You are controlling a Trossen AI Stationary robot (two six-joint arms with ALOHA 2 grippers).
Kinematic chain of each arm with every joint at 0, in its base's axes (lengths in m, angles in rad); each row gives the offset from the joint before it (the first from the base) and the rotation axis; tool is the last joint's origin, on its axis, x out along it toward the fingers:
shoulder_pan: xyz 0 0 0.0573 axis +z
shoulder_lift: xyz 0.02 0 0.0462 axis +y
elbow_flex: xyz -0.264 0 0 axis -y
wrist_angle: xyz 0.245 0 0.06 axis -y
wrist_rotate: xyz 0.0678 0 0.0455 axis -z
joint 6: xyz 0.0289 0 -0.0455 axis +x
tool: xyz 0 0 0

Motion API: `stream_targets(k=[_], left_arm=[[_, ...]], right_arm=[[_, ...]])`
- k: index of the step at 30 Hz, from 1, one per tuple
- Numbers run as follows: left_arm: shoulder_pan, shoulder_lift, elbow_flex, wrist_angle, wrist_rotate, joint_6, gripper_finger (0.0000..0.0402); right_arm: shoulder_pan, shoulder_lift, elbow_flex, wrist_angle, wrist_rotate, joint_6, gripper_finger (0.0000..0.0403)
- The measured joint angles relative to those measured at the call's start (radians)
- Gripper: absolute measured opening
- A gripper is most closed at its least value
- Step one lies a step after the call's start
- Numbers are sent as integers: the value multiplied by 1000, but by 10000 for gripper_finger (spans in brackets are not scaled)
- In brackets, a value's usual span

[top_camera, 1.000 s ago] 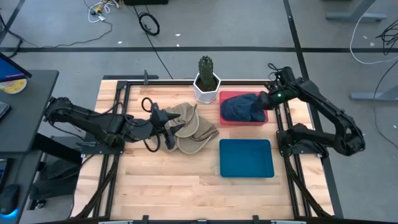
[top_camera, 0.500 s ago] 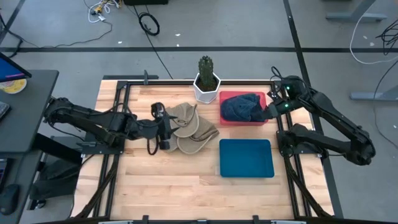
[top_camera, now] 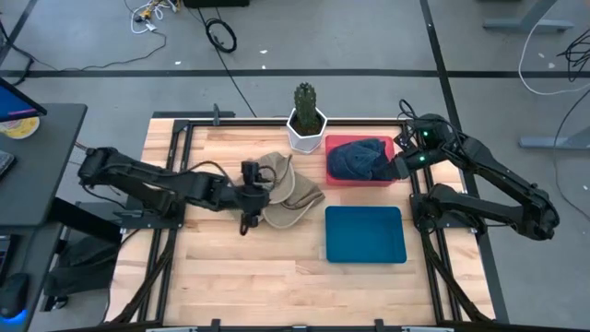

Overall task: Pick & Place hat
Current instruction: Put the center brown cap into the blue bin

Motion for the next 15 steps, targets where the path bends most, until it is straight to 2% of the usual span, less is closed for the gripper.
stream_targets(k=[6, 11, 15], left_arm=[[26, 86, 0, -92, 9, 5, 303], [33, 143, 0, -134, 72, 24, 297], [46, 195, -8, -126, 65, 61, 288]], right_arm=[[1, 0, 0, 3, 0, 0, 336], [1, 0, 0, 3, 1, 0, 336], [1, 1, 0, 6, 26, 0, 336]])
